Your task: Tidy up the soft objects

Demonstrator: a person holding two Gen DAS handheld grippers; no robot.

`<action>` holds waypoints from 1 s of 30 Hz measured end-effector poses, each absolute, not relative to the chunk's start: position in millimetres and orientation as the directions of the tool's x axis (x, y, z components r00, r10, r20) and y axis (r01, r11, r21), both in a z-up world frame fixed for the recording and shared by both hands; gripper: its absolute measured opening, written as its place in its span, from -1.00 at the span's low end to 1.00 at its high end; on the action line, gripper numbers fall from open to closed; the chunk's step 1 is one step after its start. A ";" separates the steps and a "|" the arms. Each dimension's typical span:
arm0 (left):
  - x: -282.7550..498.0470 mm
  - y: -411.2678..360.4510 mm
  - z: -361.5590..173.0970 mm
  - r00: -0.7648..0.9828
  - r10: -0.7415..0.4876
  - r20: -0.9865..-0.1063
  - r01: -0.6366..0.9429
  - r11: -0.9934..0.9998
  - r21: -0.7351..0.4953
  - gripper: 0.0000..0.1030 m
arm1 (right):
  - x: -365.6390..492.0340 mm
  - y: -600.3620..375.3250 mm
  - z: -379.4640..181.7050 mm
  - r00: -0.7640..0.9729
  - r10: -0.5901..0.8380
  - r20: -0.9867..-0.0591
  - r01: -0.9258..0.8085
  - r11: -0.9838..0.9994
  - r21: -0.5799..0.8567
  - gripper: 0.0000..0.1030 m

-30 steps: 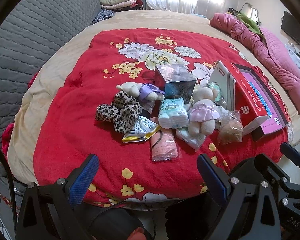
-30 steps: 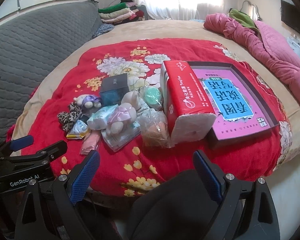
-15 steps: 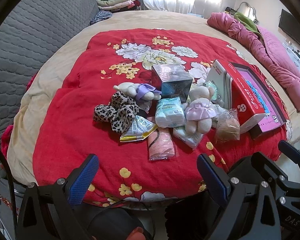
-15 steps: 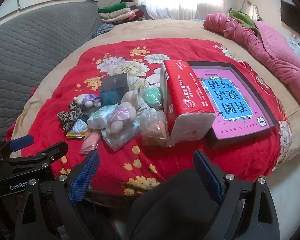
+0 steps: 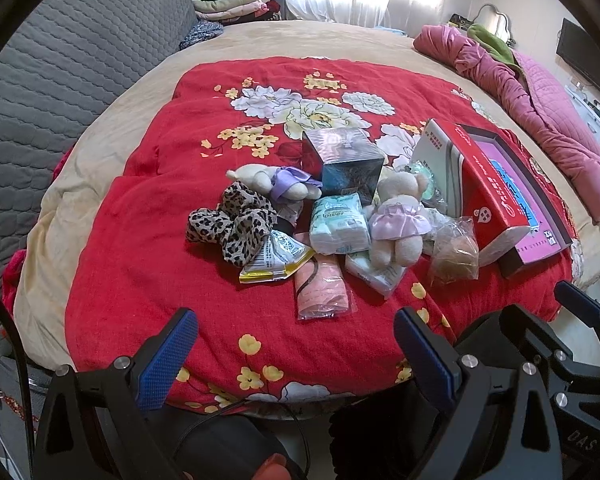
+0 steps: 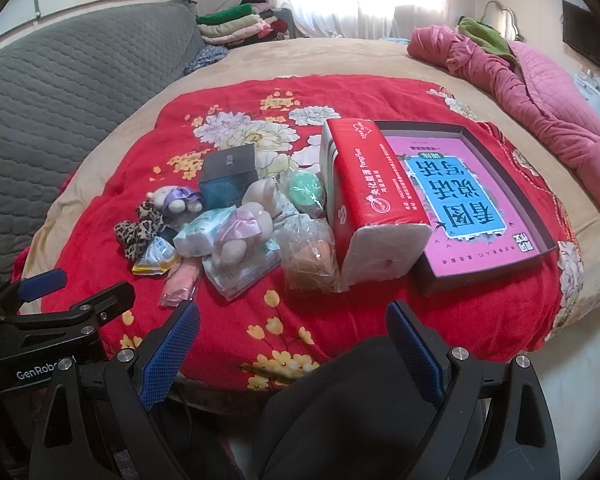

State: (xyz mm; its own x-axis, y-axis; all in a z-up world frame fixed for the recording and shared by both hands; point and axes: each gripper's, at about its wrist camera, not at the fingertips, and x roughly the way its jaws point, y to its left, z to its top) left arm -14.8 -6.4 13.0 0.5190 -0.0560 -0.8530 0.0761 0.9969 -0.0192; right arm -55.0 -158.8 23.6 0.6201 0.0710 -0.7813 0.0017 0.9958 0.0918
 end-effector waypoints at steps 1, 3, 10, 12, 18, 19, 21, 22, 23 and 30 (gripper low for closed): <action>-15.0 -6.5 13.0 0.519 -0.055 -0.853 0.075 0.997 -0.019 0.92 | -54.6 -158.5 23.3 0.621 0.071 -0.781 0.002 0.996 0.092 0.83; -15.2 -6.6 12.9 0.518 -0.057 -0.853 0.075 0.997 -0.021 0.92 | -54.4 -158.6 22.6 0.619 0.071 -0.782 0.003 0.996 0.092 0.83; -14.1 -4.1 11.7 0.514 -0.061 -0.856 0.069 0.997 -0.030 0.92 | -53.8 -158.3 21.6 0.616 0.070 -0.785 0.003 0.996 0.091 0.83; -13.1 -1.9 10.9 0.510 -0.063 -0.858 0.065 0.997 -0.035 0.92 | -53.6 -158.7 21.4 0.614 0.071 -0.786 0.004 0.996 0.093 0.83; -8.6 9.6 4.7 0.497 -0.067 -0.865 0.044 0.998 -0.052 0.92 | -46.7 -165.5 14.2 0.601 0.058 -0.797 0.041 0.994 0.104 0.83; -6.8 13.7 3.3 0.492 -0.071 -0.867 0.037 0.997 -0.061 0.92 | -44.1 -165.4 12.4 0.597 0.054 -0.800 0.049 0.993 0.104 0.83; -3.0 25.6 0.3 0.490 -0.070 -0.869 0.005 0.997 -0.078 0.92 | -37.3 -165.3 7.2 0.585 0.045 -0.809 0.071 0.992 0.106 0.83; -1.3 31.6 -0.8 0.492 -0.068 -0.868 -0.008 0.997 -0.083 0.92 | -33.2 -164.3 4.1 0.580 0.039 -0.814 0.084 0.991 0.107 0.83; 0.9 38.2 -2.7 0.493 -0.064 -0.868 -0.023 0.996 -0.086 0.92 | -28.4 -162.5 0.3 0.572 0.035 -0.820 0.094 0.990 0.108 0.83; 20.4 68.5 -19.5 0.462 -0.090 -0.882 -0.086 0.986 -0.145 0.92 | -3.0 -153.6 -26.8 0.526 0.013 -0.850 0.186 0.974 0.130 0.83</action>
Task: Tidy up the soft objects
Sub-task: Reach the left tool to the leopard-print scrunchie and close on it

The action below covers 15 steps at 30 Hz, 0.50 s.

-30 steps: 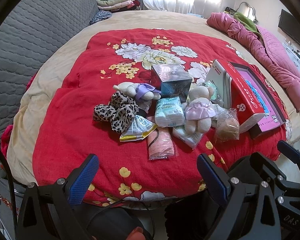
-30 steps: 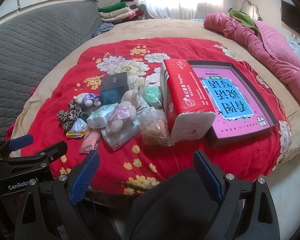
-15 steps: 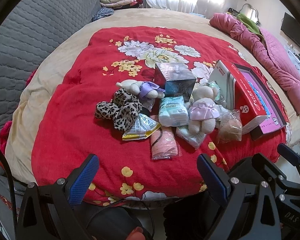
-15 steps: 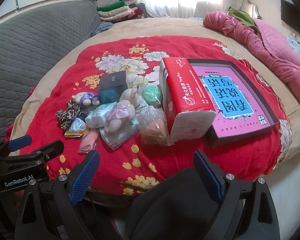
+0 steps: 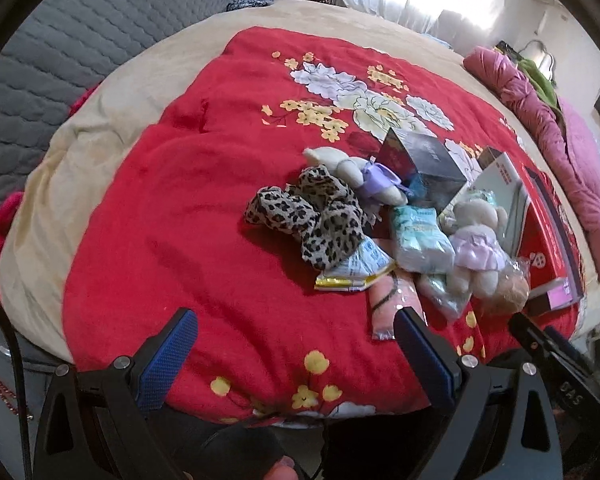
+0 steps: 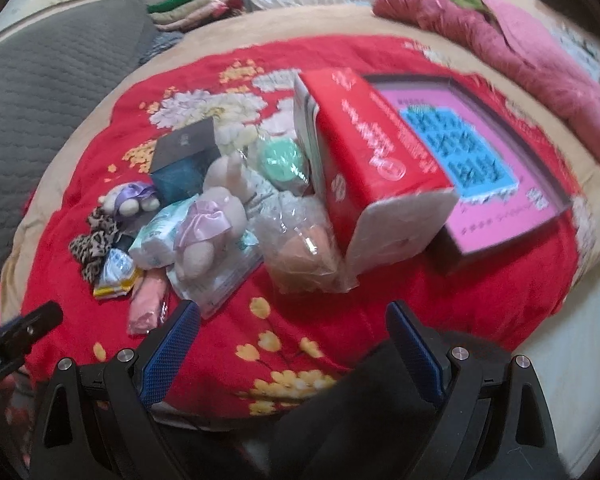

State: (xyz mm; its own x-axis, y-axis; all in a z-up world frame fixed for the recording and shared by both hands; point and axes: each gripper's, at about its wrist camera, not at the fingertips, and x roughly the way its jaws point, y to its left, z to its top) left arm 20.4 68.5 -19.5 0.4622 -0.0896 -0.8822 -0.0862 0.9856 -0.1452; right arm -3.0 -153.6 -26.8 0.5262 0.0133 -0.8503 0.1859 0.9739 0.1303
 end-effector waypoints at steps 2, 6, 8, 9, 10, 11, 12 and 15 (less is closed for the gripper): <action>28.5 71.5 -22.9 0.461 -0.093 -0.883 -0.097 0.983 -0.154 0.92 | 0.1 -153.3 -29.9 0.526 -0.002 -0.851 0.206 0.971 0.124 0.83; 54.3 78.3 -26.8 0.456 -0.135 -0.880 -0.107 0.973 -0.204 0.92 | 8.4 -155.4 -33.2 0.529 -0.005 -0.849 0.230 0.963 0.138 0.83; 67.8 78.7 -27.5 0.465 -0.161 -0.870 -0.097 0.968 -0.231 0.92 | 10.7 -157.3 -34.1 0.531 -0.011 -0.847 0.242 0.960 0.139 0.83; 75.2 78.4 -29.6 0.465 -0.160 -0.871 -0.094 0.969 -0.229 0.92 | 11.6 -157.7 -34.5 0.533 -0.009 -0.846 0.244 0.959 0.143 0.83; 80.3 78.8 -31.6 0.459 -0.164 -0.873 -0.088 0.970 -0.228 0.92 | 12.7 -158.5 -34.8 0.534 -0.011 -0.845 0.249 0.958 0.145 0.83; 85.8 78.2 -34.4 0.452 -0.172 -0.875 -0.078 0.970 -0.231 0.92 | 12.3 -159.6 -34.6 0.536 -0.012 -0.844 0.252 0.957 0.146 0.83; 90.4 77.9 -37.3 0.450 -0.174 -0.876 -0.073 0.971 -0.230 0.92 | 12.1 -160.7 -34.8 0.538 -0.011 -0.843 0.256 0.955 0.152 0.82; 100.5 80.5 -45.8 0.443 -0.171 -0.880 -0.075 0.971 -0.227 0.92 | 12.6 -165.4 -38.1 0.534 -0.001 -0.845 0.276 0.945 0.173 0.82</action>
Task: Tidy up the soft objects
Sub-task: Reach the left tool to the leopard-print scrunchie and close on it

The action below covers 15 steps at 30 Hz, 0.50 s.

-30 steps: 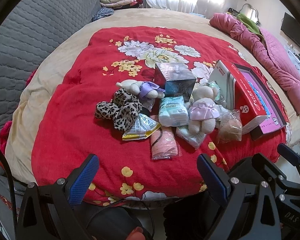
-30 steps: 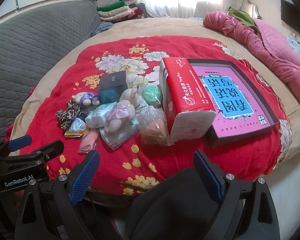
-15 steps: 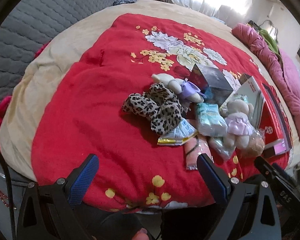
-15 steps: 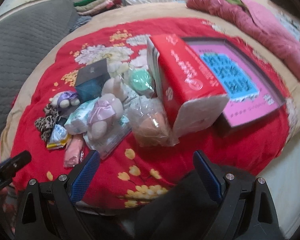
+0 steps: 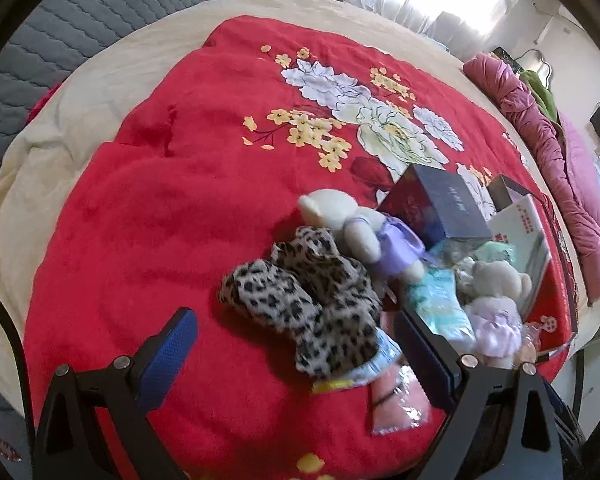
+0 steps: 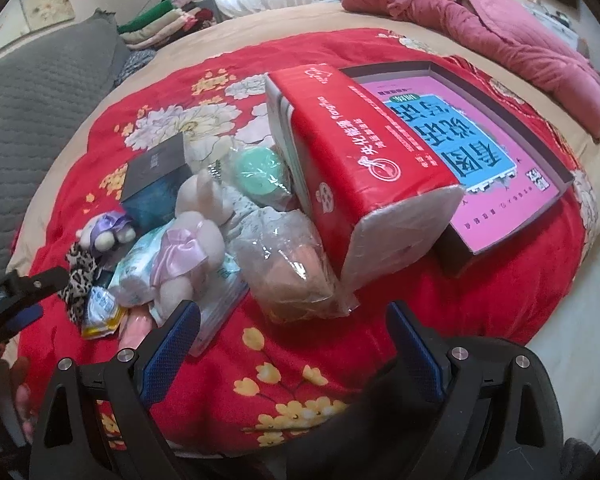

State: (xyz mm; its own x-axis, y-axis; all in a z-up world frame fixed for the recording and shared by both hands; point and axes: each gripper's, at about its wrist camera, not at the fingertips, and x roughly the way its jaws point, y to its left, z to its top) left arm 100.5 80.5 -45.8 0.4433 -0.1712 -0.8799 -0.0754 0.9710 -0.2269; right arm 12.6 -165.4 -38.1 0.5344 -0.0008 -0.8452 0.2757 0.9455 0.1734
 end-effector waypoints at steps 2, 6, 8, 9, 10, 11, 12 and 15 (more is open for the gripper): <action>105.8 84.6 -51.7 0.438 -0.182 -0.881 -0.086 0.966 -0.243 0.90 | 14.2 -168.0 -41.9 0.527 0.003 -0.850 0.293 0.938 0.185 0.81; 109.6 89.0 -57.6 0.448 -0.176 -0.876 -0.084 0.968 -0.237 0.86 | 21.4 -170.7 -49.6 0.516 0.017 -0.856 0.333 0.917 0.219 0.69; 112.1 89.6 -61.4 0.441 -0.197 -0.876 -0.078 0.964 -0.256 0.78 | 24.8 -170.7 -52.1 0.516 0.023 -0.856 0.342 0.911 0.231 0.57; 113.3 89.4 -63.6 0.436 -0.209 -0.875 -0.072 0.961 -0.266 0.76 | 27.9 -170.6 -54.1 0.515 0.030 -0.856 0.347 0.907 0.240 0.46; 113.9 89.1 -65.5 0.432 -0.215 -0.876 -0.069 0.960 -0.270 0.71 | 30.4 -170.8 -56.2 0.511 0.028 -0.859 0.352 0.905 0.239 0.38; 114.7 88.4 -67.6 0.428 -0.221 -0.876 -0.064 0.960 -0.274 0.67 | 32.5 -172.2 -58.2 0.509 0.023 -0.860 0.363 0.901 0.239 0.38; 114.8 88.3 -68.2 0.428 -0.223 -0.876 -0.060 0.960 -0.274 0.65 | 33.8 -173.8 -59.5 0.514 0.028 -0.857 0.369 0.895 0.250 0.38; 114.7 86.7 -68.8 0.434 -0.223 -0.873 -0.046 0.962 -0.269 0.58 | 32.0 -177.6 -59.9 0.533 0.044 -0.845 0.374 0.883 0.282 0.35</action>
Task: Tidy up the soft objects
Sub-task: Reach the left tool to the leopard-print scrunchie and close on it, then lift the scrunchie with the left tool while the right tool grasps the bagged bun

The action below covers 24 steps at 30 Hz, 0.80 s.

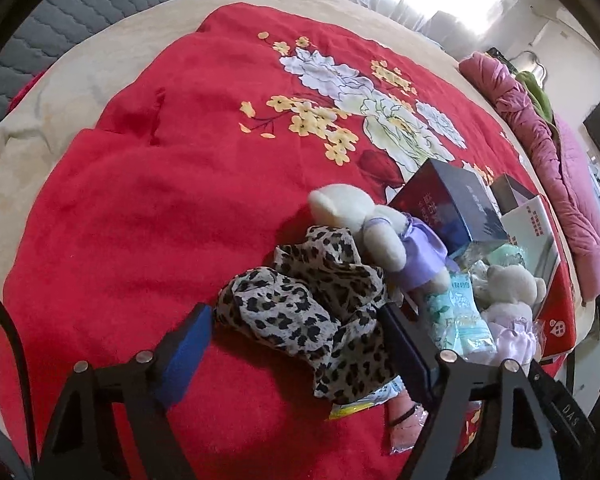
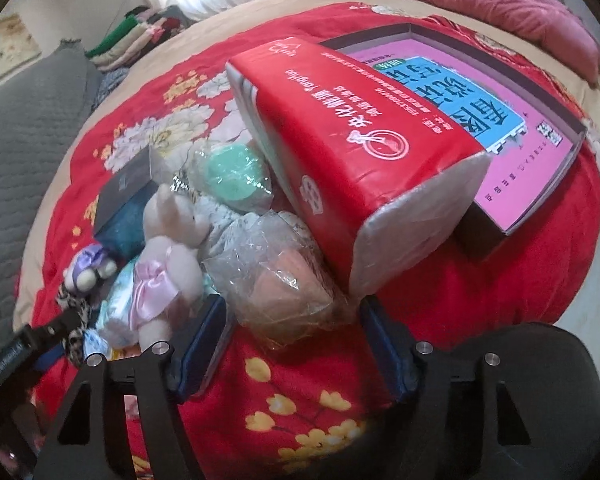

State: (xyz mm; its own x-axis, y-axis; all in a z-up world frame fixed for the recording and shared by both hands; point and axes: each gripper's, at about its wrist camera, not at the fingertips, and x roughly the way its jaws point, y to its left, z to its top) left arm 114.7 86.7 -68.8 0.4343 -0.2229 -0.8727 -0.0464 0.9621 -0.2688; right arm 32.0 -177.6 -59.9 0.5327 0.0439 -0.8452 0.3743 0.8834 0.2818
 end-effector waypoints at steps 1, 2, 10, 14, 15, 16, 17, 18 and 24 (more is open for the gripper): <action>114.2 87.1 -68.6 0.440 -0.223 -0.870 -0.044 0.962 -0.269 0.49 | 30.5 -177.9 -58.6 0.539 0.045 -0.841 0.370 0.884 0.285 0.33; 114.6 87.4 -68.9 0.441 -0.231 -0.867 -0.040 0.960 -0.276 0.39 | 30.0 -178.1 -57.5 0.541 0.045 -0.840 0.365 0.887 0.282 0.32; 119.0 91.9 -76.8 0.417 -0.337 -0.844 -0.022 0.925 -0.381 -0.61 | 11.3 -176.5 -36.0 0.580 0.012 -0.815 0.306 0.924 0.231 0.26; 117.3 90.8 -80.2 0.412 -0.336 -0.847 -0.018 0.926 -0.376 -0.71 | 1.5 -171.8 -17.8 0.626 0.002 -0.780 0.262 0.942 0.212 0.26; 116.0 91.3 -79.0 0.418 -0.333 -0.845 -0.018 0.927 -0.375 -0.71 | -0.3 -170.5 -13.8 0.637 -0.001 -0.771 0.251 0.946 0.207 0.26; 114.0 91.9 -76.8 0.425 -0.328 -0.843 -0.018 0.929 -0.370 -0.72 | -2.6 -169.4 -8.8 0.651 -0.004 -0.759 0.240 0.950 0.201 0.26; 111.7 92.5 -73.3 0.438 -0.323 -0.839 -0.016 0.930 -0.366 -0.72 | -4.0 -168.8 -4.9 0.660 -0.004 -0.751 0.232 0.952 0.198 0.26; 108.5 93.5 -68.9 0.452 -0.323 -0.831 -0.015 0.929 -0.369 -0.72 | -6.2 -168.7 -1.5 0.669 -0.006 -0.743 0.225 0.954 0.196 0.26; 87.7 93.3 -38.8 0.509 -0.315 -0.801 0.004 0.932 -0.363 -0.72 | -11.0 -172.9 17.6 0.719 -0.022 -0.694 0.205 0.962 0.182 0.26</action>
State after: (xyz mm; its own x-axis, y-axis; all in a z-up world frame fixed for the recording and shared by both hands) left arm 87.7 93.3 -38.8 0.5094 -0.3147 -0.8010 0.0042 0.9316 -0.3633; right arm -11.0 -172.9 17.6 0.7192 -0.0220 -0.6944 0.2055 0.9615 0.1823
